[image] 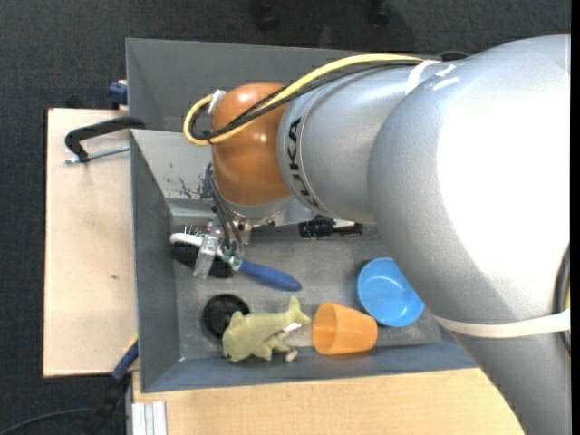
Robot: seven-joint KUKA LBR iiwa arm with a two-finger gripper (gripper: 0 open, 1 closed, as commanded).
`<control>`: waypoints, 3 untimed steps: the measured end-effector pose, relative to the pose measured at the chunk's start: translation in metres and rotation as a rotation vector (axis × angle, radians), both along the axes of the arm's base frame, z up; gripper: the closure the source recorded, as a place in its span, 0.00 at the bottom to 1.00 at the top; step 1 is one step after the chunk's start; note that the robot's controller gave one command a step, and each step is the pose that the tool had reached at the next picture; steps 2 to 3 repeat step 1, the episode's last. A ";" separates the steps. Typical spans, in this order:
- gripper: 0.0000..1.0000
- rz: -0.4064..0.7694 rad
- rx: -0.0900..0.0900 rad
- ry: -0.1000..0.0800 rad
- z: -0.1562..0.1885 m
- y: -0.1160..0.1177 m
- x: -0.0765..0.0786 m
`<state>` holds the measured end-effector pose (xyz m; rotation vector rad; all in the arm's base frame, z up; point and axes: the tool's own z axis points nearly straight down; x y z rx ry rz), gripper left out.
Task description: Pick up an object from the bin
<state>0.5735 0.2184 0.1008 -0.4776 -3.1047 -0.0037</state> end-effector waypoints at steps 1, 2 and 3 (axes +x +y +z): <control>1.00 0.044 0.003 -0.012 0.113 -0.005 0.009; 1.00 0.044 0.003 -0.012 0.113 -0.005 0.009; 1.00 0.044 0.003 -0.012 0.113 -0.005 0.009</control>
Offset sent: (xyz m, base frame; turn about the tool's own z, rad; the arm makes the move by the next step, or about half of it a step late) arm 0.0064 -0.0075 0.1071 -0.0417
